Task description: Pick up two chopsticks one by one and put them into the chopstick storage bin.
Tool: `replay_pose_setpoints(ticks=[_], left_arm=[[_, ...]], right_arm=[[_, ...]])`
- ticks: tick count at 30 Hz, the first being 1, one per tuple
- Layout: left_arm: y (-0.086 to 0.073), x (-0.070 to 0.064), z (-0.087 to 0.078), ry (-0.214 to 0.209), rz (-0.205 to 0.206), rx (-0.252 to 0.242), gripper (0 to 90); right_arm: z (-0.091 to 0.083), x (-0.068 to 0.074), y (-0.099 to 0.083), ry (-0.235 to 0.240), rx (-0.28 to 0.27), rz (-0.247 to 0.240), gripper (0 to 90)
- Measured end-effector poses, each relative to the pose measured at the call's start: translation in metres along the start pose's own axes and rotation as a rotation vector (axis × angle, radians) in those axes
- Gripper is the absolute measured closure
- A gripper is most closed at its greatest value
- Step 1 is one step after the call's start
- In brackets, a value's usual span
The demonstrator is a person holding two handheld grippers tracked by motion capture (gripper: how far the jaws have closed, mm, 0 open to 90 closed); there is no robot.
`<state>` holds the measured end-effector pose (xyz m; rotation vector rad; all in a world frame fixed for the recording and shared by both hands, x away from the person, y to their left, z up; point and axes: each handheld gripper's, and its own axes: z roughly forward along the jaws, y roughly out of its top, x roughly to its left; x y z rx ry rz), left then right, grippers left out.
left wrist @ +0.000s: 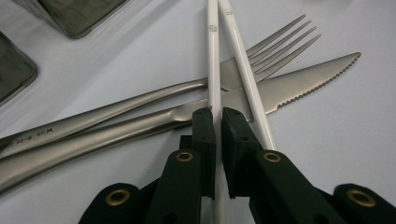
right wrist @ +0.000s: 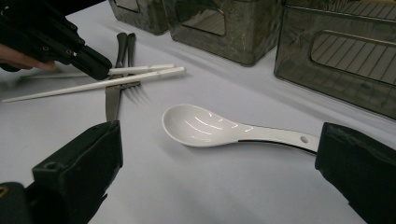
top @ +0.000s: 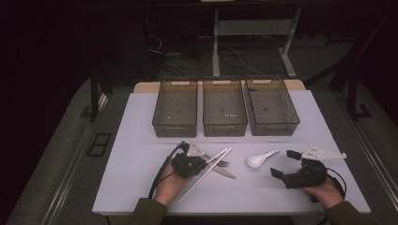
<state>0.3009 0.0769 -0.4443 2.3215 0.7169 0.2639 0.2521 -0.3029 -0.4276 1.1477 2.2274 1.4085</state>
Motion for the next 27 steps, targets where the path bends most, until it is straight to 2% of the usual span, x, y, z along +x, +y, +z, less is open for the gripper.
replay_pose_setpoints(ticks=[13, 18, 27], left_arm=[[0.001, 0.002, -0.002, -0.003, -0.024, 0.000, 83.7], [0.002, 0.004, -0.007, -0.023, -0.037, -0.019, 83.7], [0.003, 0.007, -0.015, -0.059, -0.031, -0.032, 83.7]], right_arm=[[-0.001, 0.000, 0.000, 0.001, -0.002, -0.003, 0.9], [-0.001, -0.001, 0.000, 0.001, -0.002, -0.003, 0.9], [-0.001, 0.000, 0.000, 0.003, -0.004, -0.002, 0.9]])
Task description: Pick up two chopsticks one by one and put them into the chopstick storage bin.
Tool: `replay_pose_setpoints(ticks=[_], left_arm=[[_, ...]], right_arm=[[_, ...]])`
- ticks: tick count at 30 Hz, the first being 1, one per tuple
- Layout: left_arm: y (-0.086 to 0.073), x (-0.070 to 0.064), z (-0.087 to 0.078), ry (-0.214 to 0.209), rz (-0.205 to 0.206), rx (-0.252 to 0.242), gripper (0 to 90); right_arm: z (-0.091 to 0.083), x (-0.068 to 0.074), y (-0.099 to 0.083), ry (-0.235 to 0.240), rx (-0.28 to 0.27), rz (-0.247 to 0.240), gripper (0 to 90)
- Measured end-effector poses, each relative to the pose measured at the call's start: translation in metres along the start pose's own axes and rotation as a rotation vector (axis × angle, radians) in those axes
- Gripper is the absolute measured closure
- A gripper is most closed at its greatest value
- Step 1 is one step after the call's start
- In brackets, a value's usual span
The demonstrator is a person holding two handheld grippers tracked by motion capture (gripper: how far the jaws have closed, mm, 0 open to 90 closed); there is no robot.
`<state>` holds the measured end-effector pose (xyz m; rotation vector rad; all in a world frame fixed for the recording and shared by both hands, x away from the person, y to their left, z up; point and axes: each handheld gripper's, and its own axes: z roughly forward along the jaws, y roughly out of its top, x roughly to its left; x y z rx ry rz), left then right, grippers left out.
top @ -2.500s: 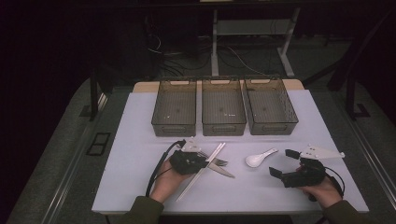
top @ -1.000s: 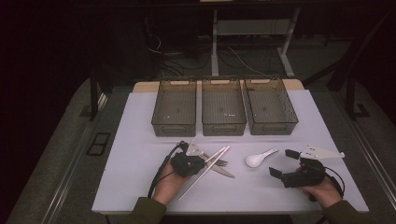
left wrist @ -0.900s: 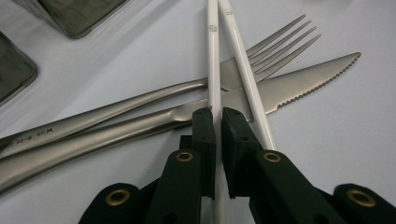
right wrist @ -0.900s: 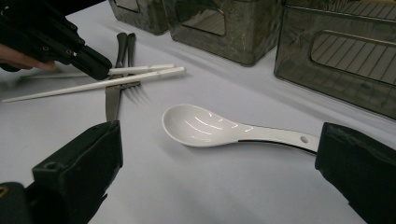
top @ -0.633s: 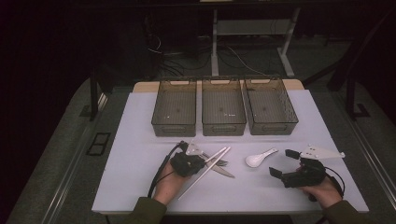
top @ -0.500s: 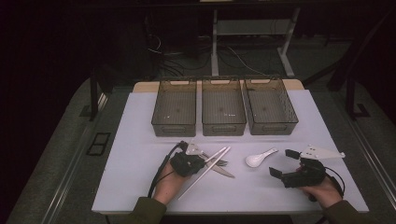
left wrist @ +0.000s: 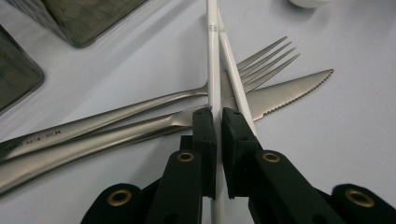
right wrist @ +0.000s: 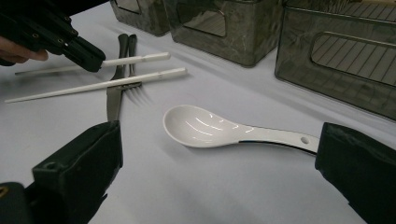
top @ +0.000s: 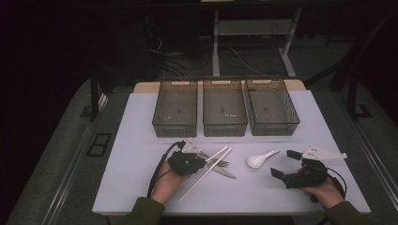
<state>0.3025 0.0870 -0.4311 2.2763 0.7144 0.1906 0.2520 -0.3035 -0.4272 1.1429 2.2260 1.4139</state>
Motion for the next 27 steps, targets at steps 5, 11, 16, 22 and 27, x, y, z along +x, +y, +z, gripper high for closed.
replay_pose_setpoints(ticks=[5, 11, 16, 22, 27], left_arm=[[0.000, 0.001, -0.004, -0.024, 0.002, 0.001, 83.7], [0.000, 0.004, -0.008, -0.057, 0.007, -0.010, 83.7], [0.000, 0.005, -0.011, -0.077, 0.022, -0.010, 83.7], [0.002, 0.007, -0.014, -0.090, 0.026, -0.010, 83.7], [0.004, 0.010, -0.018, -0.089, 0.032, -0.018, 83.7]], right_arm=[[0.000, 0.000, 0.000, 0.002, -0.003, -0.005, 0.9], [0.002, 0.001, -0.001, 0.004, -0.007, -0.007, 0.9], [0.006, 0.000, -0.001, 0.004, -0.003, -0.010, 0.9], [0.010, -0.001, -0.001, 0.005, 0.014, -0.024, 0.9], [0.009, -0.002, -0.001, 0.002, 0.012, -0.019, 0.8]])
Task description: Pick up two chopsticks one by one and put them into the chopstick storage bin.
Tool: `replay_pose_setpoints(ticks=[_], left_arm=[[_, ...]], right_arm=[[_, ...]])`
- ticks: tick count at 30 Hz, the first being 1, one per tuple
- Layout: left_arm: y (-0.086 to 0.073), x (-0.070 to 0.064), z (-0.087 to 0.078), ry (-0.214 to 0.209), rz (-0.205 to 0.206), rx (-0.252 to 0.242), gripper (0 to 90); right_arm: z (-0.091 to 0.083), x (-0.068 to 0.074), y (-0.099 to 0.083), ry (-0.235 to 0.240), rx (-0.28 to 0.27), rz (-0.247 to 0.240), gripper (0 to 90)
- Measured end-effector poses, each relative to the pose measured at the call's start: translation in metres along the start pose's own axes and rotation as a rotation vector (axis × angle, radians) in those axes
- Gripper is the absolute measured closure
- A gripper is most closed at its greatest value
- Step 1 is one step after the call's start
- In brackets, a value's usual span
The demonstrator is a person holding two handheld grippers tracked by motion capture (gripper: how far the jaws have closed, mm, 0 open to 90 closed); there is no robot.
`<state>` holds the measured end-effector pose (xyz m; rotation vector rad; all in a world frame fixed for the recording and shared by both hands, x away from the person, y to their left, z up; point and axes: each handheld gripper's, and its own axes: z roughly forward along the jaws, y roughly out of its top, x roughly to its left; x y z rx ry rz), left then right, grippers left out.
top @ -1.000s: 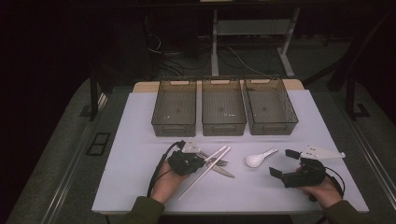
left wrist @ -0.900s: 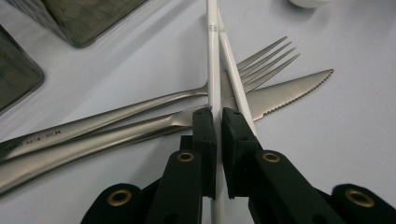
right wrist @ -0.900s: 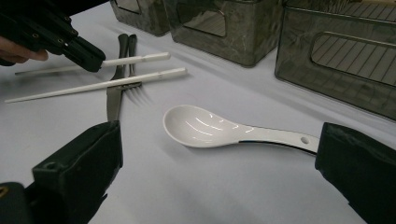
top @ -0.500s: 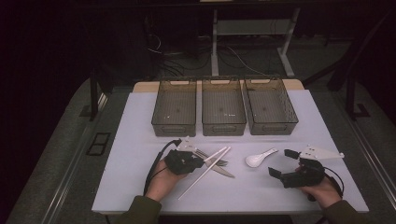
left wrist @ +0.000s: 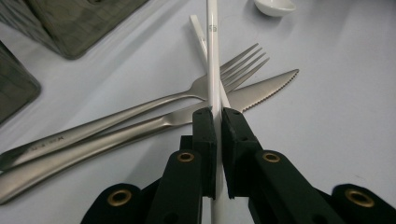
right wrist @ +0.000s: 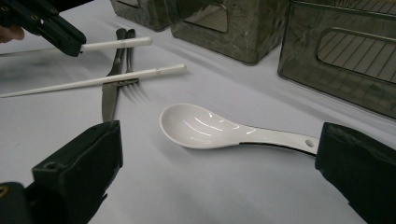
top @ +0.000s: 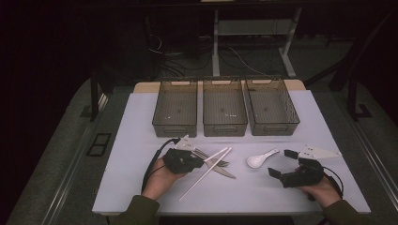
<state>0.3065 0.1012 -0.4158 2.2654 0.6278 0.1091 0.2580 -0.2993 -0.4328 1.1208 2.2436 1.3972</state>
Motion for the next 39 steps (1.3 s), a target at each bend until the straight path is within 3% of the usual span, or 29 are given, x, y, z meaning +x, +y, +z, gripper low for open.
replay_pose_setpoints(ticks=[13, 21, 39], left_arm=[[0.005, 0.007, -0.007, -0.009, 0.020, -0.026, 83.7], [0.010, 0.014, -0.013, -0.015, 0.004, -0.069, 83.7], [0.028, 0.036, -0.019, 0.023, -0.003, -0.091, 83.7]], right_arm=[[-0.001, 0.000, 0.000, -0.001, 0.000, 0.004, 0.9], [-0.002, 0.001, 0.000, -0.007, -0.002, 0.003, 0.9], [-0.002, 0.000, -0.001, -0.011, -0.011, 0.007, 0.9]])
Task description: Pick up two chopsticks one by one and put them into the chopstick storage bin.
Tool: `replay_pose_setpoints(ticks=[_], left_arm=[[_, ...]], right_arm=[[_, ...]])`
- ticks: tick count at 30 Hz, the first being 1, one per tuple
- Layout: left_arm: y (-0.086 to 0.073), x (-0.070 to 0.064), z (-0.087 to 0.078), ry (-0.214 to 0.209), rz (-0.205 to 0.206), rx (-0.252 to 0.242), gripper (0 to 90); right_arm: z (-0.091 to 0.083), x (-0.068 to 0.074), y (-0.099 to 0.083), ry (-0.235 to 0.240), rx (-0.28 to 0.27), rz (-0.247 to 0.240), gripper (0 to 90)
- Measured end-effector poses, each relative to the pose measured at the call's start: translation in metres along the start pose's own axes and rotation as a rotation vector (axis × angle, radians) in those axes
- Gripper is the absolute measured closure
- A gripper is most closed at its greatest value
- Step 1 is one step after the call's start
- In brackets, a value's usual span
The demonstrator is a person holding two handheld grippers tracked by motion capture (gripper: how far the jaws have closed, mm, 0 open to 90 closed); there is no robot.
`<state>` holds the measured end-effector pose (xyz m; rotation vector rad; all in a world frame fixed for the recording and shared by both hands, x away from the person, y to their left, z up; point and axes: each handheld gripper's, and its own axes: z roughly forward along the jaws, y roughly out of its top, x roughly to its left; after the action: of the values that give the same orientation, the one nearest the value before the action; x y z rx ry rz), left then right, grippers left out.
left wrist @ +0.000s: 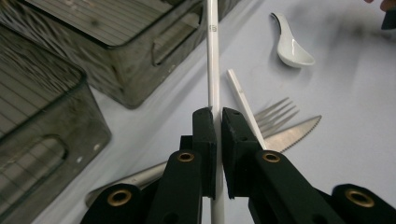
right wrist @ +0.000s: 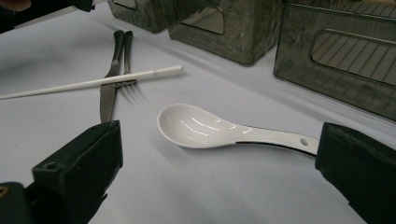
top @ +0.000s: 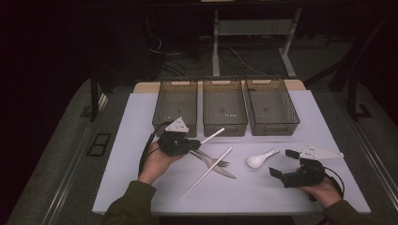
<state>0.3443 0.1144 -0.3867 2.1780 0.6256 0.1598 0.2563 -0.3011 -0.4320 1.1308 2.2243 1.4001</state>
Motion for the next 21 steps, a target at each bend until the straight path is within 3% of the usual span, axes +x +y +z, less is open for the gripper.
replay_pose_setpoints(ticks=[16, 21], left_arm=[[0.020, 0.027, -0.007, 0.031, -0.044, -0.035, 83.7], [0.029, 0.036, -0.011, 0.046, -0.040, -0.033, 83.6]], right_arm=[[-0.001, 0.000, 0.000, -0.002, 0.001, 0.001, 0.9], [-0.001, 0.000, 0.000, -0.003, 0.000, -0.001, 0.9]])
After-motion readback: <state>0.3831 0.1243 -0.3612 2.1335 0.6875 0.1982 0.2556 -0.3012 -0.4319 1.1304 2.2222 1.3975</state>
